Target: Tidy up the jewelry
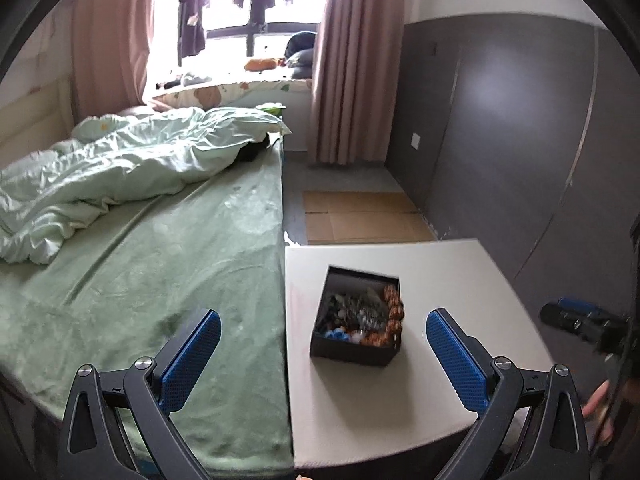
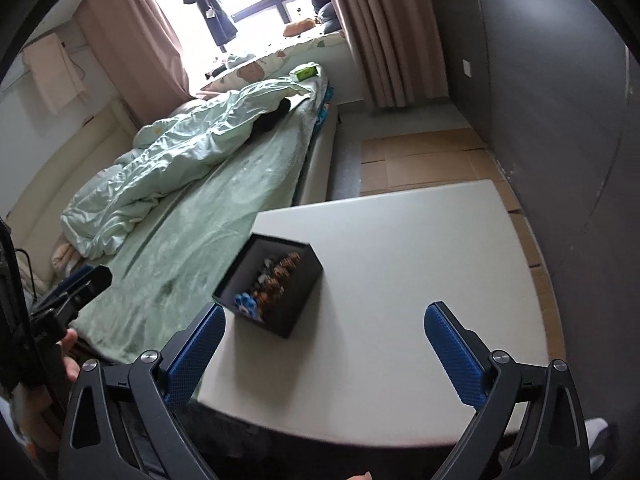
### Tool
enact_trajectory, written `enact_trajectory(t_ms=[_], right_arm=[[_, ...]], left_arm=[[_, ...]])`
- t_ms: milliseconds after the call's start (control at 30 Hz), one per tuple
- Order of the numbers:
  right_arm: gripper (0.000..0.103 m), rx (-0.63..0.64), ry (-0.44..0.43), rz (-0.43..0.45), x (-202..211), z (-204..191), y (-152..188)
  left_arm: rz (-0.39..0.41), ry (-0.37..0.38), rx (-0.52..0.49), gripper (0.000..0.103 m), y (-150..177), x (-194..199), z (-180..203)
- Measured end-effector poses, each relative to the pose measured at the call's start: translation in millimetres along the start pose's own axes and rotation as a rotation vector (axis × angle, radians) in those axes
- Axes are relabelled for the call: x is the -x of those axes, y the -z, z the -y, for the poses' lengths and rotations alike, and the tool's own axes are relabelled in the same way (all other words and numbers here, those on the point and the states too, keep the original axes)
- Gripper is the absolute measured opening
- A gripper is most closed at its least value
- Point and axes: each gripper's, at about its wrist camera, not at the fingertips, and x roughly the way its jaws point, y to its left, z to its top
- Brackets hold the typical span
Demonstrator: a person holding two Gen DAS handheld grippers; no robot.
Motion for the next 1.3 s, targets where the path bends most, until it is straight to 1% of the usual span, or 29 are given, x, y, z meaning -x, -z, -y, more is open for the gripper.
enact_trajectory(t_ms=[167, 267, 400, 467, 600, 767, 867, 1000, 1100, 1300], right_arm=[[0.1, -0.033, 0.006, 0.009, 17, 10, 24], [0.1, -0.049, 0.017, 0.003, 23, 11, 34], [0.1, -0.043, 0.047, -0.008, 28, 10, 41], [0.1, -0.037, 0.05, 0.004, 35, 8, 45], [0.1, -0.024, 0.05, 0.033, 49, 6, 54], [0.1, 0.017, 0.059, 0.083, 68, -3, 66], [0.1, 0.049, 0.072, 0.107, 76, -13, 73], [0.1, 0.124, 0.098, 0.13, 85, -31, 84], [0.1, 0.161, 0.114, 0.138, 89, -41, 91], [0.1, 0.149, 0.105, 0.131, 92, -37, 95]], left_arm=[[-0.003, 0.027, -0.032, 0.103, 15, 10, 14], [0.004, 0.03, -0.053, 0.103, 24, 21, 21], [0.004, 0.038, -0.054, 0.103, 37, 34, 20], [0.008, 0.04, -0.048, 0.103, 43, 39, 18], [0.019, 0.069, -0.034, 0.103, 50, 51, 16], [0.03, 0.075, -0.025, 0.103, 60, 62, 14], [0.017, 0.069, -0.009, 0.103, 65, 63, 13], [0.065, 0.051, -0.005, 0.103, 68, 72, 11], [0.081, 0.039, -0.007, 0.103, 69, 76, 11], [0.065, 0.032, 0.004, 0.103, 69, 74, 8]])
